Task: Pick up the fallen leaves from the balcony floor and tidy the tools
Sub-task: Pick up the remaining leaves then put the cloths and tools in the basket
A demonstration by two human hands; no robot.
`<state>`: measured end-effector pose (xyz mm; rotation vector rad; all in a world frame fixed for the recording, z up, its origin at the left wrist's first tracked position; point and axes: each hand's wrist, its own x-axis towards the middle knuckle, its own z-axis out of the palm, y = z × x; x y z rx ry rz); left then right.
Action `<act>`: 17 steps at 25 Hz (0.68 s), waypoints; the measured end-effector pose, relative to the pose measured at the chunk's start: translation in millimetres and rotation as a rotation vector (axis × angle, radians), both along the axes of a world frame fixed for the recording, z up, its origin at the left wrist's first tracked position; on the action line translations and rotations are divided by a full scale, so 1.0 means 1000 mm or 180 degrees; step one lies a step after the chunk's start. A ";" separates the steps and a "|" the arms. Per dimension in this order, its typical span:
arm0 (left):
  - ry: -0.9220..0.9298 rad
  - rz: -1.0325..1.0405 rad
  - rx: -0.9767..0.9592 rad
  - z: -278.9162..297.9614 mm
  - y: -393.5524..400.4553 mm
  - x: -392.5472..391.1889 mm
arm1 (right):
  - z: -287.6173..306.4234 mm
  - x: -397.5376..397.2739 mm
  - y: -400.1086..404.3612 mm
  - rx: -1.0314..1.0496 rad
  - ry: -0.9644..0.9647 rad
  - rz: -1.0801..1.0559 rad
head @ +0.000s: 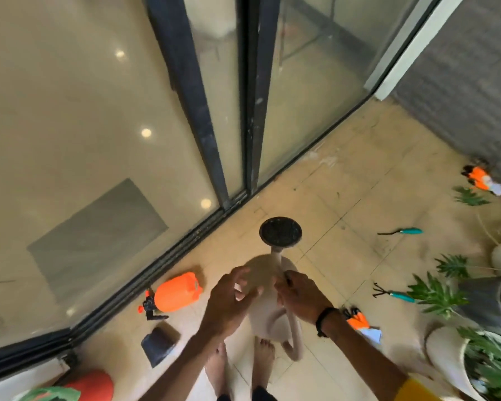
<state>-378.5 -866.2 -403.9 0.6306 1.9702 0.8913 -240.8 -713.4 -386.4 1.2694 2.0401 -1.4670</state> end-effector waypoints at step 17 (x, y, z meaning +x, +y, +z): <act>0.0185 -0.0480 0.0762 0.185 0.249 0.082 | 0.185 0.123 0.123 -0.0119 0.0310 -0.1446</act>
